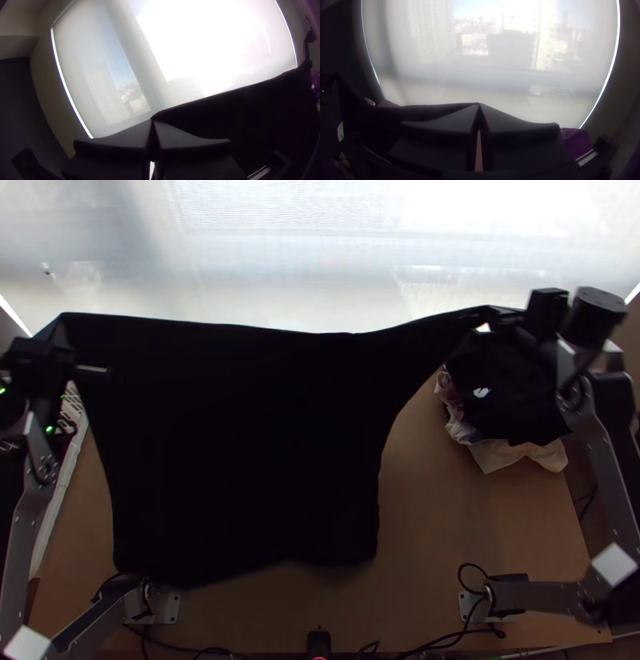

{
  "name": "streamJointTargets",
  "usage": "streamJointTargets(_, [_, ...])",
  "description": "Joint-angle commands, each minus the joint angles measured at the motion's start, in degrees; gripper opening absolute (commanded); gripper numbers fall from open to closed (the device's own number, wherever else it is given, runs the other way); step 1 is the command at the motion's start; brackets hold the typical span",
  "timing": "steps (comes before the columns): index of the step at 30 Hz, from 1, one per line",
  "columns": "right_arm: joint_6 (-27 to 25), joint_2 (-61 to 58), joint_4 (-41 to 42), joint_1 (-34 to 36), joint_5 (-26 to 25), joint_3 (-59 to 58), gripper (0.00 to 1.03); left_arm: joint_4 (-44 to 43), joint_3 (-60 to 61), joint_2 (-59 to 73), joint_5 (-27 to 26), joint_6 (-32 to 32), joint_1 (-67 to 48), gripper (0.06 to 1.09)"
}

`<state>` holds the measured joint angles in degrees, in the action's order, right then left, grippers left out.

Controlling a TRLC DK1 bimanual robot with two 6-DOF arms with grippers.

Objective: Fold the t-shirt

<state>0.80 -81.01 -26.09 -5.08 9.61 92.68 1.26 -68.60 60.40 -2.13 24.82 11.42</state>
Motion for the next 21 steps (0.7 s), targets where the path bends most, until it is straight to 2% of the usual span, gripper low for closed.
streamJointTargets(1, [-6.6, -18.74, 4.55, -2.48, -6.35, 8.74, 0.03, -10.57, -0.57, 16.5, 3.45, 6.73, -5.36, 0.1])
streamJointTargets(7, [-7.04, -28.67, 5.61, -2.13, -10.66, 20.69, 0.03, -12.68, -7.34, 26.17, 6.0, 9.11, -5.36, 0.1])
streamJointTargets(9, [-7.13, -31.66, 3.76, -2.83, -10.75, 23.95, 0.03, -13.56, -7.52, 28.28, 6.0, 11.22, -5.44, 0.1])
streamJointTargets(11, [-9.32, -35.09, 0.07, -4.32, -10.84, 26.5, 0.03, -13.91, -6.9, 30.3, 6.0, 12.8, -5.44, 0.1])
streamJointTargets(13, [-11.78, -37.11, 0.51, -5.03, -14.0, 26.67, 0.03, -16.64, -6.28, 32.67, 6.0, 15.35, -5.09, 0.1])
streamJointTargets(15, [-10.82, -38.25, 2.36, -4.76, -16.55, 27.11, 0.03, -17.87, -7.16, 34.78, 6.09, 15.96, -3.86, 0.1])
streamJointTargets(17, [-8.88, -39.13, 2.88, -4.76, -17.08, 27.55, 0.03, -17.69, -8.31, 36.72, 6.0, 15.87, -2.89, 0.1])
streamJointTargets(21, [-9.85, -39.92, 0.77, -8.45, -17.08, 24.91, 0.03, -17.25, -5.14, 37.86, 5.91, 19.04, -2.98, 0.1])
